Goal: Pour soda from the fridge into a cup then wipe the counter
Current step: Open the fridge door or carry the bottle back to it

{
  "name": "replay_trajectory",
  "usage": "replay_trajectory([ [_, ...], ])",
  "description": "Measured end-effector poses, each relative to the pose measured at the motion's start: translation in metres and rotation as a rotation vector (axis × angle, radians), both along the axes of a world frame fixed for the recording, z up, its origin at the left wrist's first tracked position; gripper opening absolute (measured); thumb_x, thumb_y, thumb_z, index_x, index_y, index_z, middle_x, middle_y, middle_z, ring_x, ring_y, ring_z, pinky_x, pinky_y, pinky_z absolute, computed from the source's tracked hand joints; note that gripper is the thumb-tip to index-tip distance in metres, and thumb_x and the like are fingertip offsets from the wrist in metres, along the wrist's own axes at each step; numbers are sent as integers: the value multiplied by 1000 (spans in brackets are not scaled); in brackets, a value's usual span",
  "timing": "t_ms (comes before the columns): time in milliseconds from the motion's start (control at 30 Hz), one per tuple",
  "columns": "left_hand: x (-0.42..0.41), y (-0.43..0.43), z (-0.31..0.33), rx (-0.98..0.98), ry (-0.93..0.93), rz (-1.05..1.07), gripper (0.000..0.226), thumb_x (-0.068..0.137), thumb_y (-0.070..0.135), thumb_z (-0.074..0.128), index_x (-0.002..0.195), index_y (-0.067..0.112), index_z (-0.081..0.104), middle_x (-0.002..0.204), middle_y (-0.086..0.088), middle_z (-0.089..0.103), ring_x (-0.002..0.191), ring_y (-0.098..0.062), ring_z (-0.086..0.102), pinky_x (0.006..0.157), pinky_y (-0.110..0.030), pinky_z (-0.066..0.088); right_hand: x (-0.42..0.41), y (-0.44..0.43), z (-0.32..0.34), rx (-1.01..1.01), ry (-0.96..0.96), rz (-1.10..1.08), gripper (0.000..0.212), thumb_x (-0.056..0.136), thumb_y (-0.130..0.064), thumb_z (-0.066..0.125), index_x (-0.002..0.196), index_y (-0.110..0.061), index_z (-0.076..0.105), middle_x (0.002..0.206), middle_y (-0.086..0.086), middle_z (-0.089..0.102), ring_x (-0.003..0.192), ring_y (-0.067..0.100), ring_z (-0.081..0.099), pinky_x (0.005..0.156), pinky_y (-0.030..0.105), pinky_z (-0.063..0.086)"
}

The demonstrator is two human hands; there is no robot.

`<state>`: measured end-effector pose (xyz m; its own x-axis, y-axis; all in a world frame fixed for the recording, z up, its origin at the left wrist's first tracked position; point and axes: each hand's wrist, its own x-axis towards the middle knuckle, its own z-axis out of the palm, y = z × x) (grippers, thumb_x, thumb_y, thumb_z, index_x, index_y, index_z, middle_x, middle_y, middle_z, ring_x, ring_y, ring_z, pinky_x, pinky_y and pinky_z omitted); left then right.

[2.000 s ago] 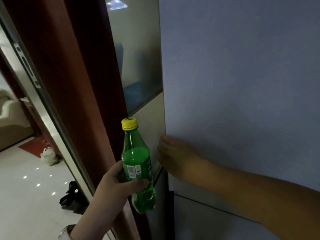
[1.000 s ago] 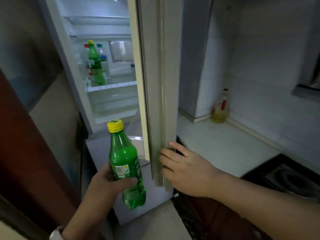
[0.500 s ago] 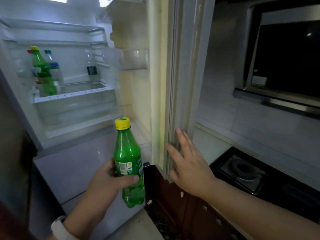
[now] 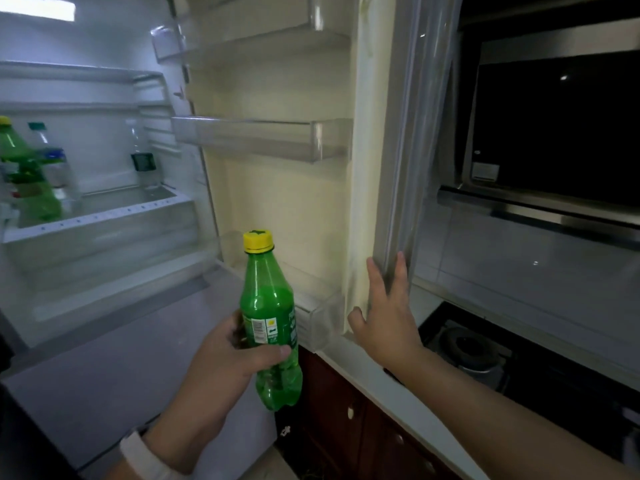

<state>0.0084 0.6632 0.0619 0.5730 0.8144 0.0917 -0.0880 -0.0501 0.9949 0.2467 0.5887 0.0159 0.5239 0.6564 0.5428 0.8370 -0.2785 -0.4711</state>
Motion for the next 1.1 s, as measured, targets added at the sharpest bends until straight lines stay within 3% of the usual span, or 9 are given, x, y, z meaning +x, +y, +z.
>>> replay_trajectory([
  [233,27,19,5,7,-2,-54,50,48,4,77,97,12,70,89,-8,77,78,-17,74,63,-22,57,43,24,-3,-21,-26,-101,92,87,-36,62,154,-30,0,152,6,-42,148,33,-15,114,52,30],
  [433,40,39,-1,-27,22,-69,55,46,6,78,100,17,69,90,-4,78,83,-18,74,75,-33,54,67,41,-4,6,-8,-163,89,88,-38,58,154,-31,-2,152,4,-40,149,37,-9,112,54,33],
  [633,54,51,-5,-41,28,-89,56,46,5,78,100,16,69,91,-5,77,81,-17,74,64,-23,57,78,46,-4,0,13,-167,86,87,-37,57,154,-30,4,144,-4,-49,149,35,-13,112,55,33],
  [767,60,57,-6,-39,26,-109,64,37,11,84,100,15,70,92,-7,77,84,-22,74,68,-28,57,81,45,-4,12,23,-146,83,88,-37,58,154,-30,9,147,-4,-47,149,32,-13,112,53,33],
  [933,59,65,-6,-21,25,-71,70,34,21,86,102,14,70,96,-10,77,90,-28,73,80,-38,56,80,38,9,203,60,-113,69,87,-26,65,147,-18,32,162,2,-14,148,15,-7,119,47,20],
  [1033,52,70,-3,4,43,-46,63,39,12,86,101,12,71,96,-11,77,90,-28,73,81,-38,57,62,37,22,309,53,-63,52,87,-22,62,136,-14,47,159,3,12,146,21,18,114,41,25],
  [1100,47,73,1,6,41,-12,57,45,4,81,100,11,70,94,-10,77,87,-25,73,77,-33,59,43,42,30,319,-27,66,40,85,-26,56,122,-13,57,146,4,38,134,18,38,108,33,32],
])
